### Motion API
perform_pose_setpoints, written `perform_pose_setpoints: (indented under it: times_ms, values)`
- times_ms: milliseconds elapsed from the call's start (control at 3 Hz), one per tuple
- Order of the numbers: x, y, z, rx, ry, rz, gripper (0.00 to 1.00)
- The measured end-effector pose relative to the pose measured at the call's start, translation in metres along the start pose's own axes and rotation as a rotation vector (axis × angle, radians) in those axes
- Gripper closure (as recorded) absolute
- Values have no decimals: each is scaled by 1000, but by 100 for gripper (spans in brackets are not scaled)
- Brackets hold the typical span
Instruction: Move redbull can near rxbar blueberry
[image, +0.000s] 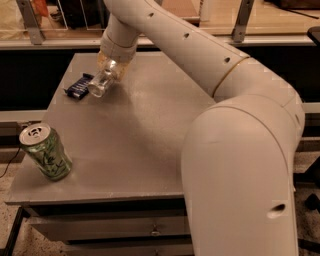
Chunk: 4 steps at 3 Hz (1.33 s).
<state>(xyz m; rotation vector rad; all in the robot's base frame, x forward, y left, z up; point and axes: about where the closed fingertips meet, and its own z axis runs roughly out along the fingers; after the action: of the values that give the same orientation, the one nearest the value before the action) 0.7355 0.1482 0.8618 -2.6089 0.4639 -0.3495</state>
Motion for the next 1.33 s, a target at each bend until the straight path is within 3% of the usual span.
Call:
perform_pose_setpoints:
  times_ms: [333, 667, 1000, 1333]
  values:
    - [-1, 1, 3, -5, -3, 1, 17]
    - [-2, 1, 7, -8, -7, 0, 0]
    - [-2, 1, 7, -9, -15, -5, 0]
    - [10, 2, -16, -5, 13, 19, 0]
